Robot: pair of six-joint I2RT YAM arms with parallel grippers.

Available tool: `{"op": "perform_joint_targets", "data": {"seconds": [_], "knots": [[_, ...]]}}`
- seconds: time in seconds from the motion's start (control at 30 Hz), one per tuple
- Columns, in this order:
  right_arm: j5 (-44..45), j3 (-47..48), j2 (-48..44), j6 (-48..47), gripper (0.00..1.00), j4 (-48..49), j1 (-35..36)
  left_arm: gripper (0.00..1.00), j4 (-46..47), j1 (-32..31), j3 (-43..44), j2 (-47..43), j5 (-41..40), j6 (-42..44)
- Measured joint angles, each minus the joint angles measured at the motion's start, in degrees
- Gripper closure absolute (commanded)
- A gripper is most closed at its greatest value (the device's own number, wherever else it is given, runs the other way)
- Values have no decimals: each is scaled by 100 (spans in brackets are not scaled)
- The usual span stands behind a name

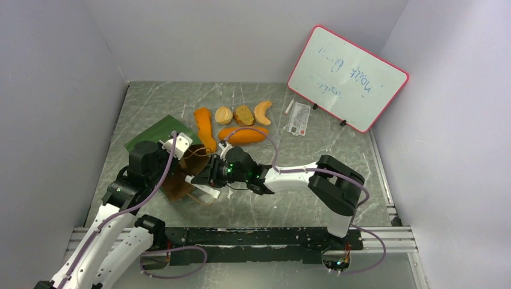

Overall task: Take the fake bread out of the paper bag
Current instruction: Take out the fake bread from the paper bag.

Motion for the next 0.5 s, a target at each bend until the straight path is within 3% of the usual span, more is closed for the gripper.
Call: {"op": "perform_joint_targets", "data": {"seconds": [0.5], "knots": [[-227,57,833,1613,59,815,-76,93,66,0,0,31,22,-105]]}}
